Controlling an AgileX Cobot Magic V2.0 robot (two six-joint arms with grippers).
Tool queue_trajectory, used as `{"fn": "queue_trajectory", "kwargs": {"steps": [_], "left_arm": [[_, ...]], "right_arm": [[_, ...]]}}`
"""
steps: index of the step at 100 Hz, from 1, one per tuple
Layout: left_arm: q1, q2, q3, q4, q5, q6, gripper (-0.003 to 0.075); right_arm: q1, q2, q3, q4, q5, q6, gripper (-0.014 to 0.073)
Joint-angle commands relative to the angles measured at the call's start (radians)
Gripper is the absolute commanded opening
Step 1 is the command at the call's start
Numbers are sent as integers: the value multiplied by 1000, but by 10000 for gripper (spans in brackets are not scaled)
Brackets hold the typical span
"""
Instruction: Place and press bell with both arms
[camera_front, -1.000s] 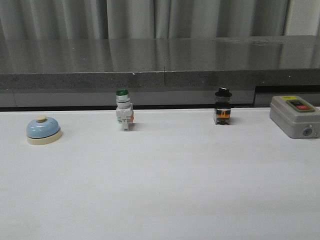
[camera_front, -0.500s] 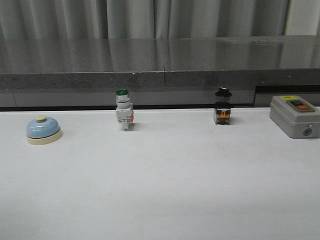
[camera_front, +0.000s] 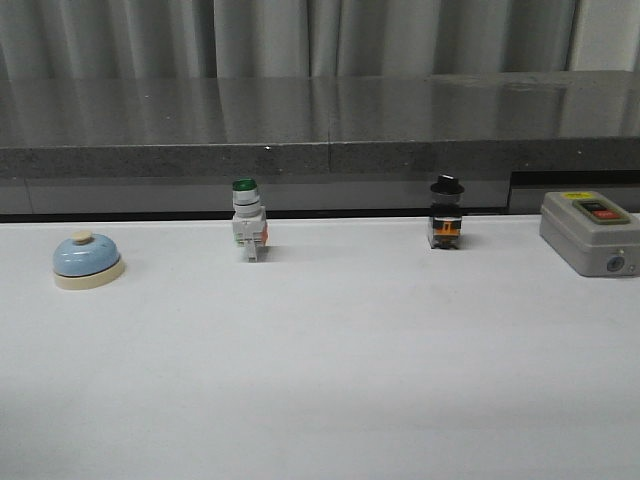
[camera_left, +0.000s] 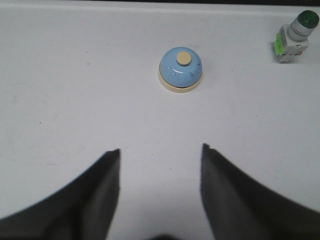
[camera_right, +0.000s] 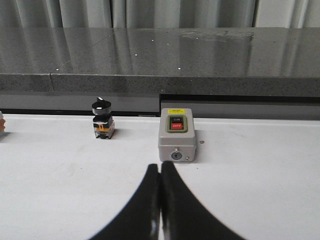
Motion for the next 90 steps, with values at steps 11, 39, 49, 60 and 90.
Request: {"fn": "queue_trajectory", "kwargs": {"steps": [11,39,49,60,90], "left_arm": [[3,-8,-34,-4,-60,1,694],[3,13,-47,-11,-123,1,692],[0,62,-89,-32,-133,3,692],[-36,142,-154,-32,-129,8,692],[-102,426,-357,-4,-131,9,692]], "right_arm": [[-5,-19,-13,-13,-84,-3,-69],[-5,-19,-13,-13,-84,-3,-69],[-5,-19,-13,-13,-84,-3,-69],[-5,-19,-13,-13,-84,-3,-69],[-5,-19,-13,-13,-84,-3,-69]]}}
